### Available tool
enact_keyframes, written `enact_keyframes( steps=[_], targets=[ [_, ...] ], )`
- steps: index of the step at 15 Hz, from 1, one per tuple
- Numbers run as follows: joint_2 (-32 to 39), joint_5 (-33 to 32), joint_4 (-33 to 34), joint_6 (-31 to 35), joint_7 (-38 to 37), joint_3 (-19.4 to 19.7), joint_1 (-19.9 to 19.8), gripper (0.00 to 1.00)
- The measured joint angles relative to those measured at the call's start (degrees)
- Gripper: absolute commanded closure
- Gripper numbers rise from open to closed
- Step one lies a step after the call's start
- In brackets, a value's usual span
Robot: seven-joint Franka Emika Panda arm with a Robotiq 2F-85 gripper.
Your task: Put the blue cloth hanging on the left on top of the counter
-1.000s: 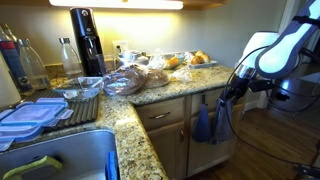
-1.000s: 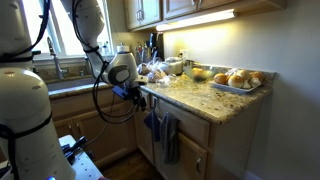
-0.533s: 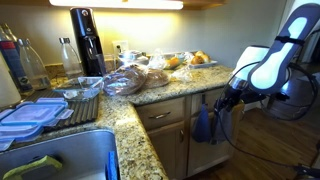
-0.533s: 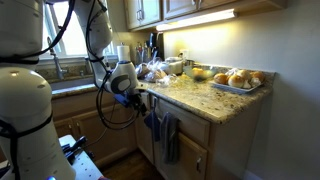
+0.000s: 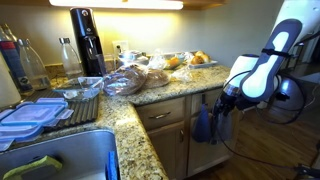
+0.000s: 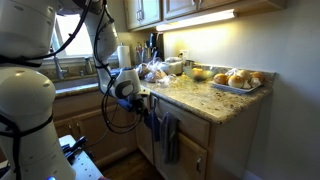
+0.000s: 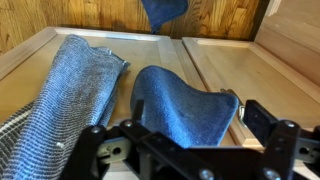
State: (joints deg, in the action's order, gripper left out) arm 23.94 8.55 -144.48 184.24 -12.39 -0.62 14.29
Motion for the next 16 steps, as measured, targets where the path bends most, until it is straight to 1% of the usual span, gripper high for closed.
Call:
enact_keyframes(
  steps=[3, 4, 8, 10, 12, 16],
  targets=[
    [0.1, 0.0, 0.2, 0.0, 0.0, 0.0, 0.0, 0.00],
    [0.3, -0.1, 0.2, 0.0, 0.3, 0.6, 0.4, 0.00],
    [2.7, -2.4, 1.4, 0.2, 3.6, 7.8, 6.2, 0.00],
    [4.5, -3.7, 2.3, 0.8, 5.5, 10.4, 7.9, 0.00],
    [6.2, -4.9, 2.9, 2.8, 7.5, 11.5, 8.4, 0.00],
    [9.6, -5.8, 4.3, 8.6, 12.0, 11.7, 8.5, 0.00]
  ],
)
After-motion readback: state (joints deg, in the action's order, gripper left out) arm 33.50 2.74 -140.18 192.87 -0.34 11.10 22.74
